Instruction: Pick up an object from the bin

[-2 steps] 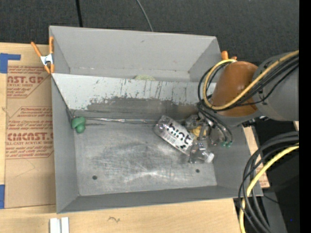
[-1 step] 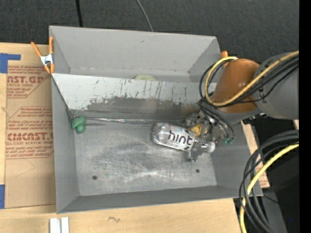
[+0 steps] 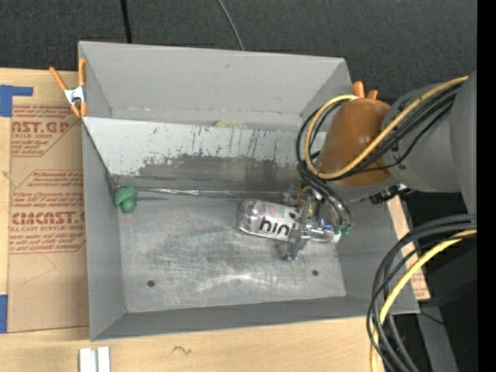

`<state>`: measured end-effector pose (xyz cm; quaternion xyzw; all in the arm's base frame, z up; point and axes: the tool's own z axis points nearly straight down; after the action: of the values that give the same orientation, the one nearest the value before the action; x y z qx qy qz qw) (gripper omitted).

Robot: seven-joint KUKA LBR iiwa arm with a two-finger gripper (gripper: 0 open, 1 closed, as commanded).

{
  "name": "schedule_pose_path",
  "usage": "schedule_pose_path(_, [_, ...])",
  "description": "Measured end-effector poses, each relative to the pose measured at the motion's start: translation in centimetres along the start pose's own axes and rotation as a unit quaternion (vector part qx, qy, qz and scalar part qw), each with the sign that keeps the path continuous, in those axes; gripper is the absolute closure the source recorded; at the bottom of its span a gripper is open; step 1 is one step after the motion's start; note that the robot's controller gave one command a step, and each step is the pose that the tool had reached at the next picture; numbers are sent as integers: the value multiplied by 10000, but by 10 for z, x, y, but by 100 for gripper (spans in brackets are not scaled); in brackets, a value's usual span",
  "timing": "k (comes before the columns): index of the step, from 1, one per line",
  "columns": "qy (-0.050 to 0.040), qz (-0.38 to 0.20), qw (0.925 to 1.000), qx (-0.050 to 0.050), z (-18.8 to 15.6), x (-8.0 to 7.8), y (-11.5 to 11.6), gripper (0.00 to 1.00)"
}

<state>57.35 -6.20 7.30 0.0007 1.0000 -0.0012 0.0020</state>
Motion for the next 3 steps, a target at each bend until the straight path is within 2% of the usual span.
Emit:
schedule_pose_path(1, [33, -78, 10000, -17, 1, -19, 30, 0])
schedule_pose_path(2, [-42, 360, 9993, -8, -2, 0, 34, 100])
schedule_pose_path(3, [-42, 358, 9993, -7, -2, 0, 34, 100])
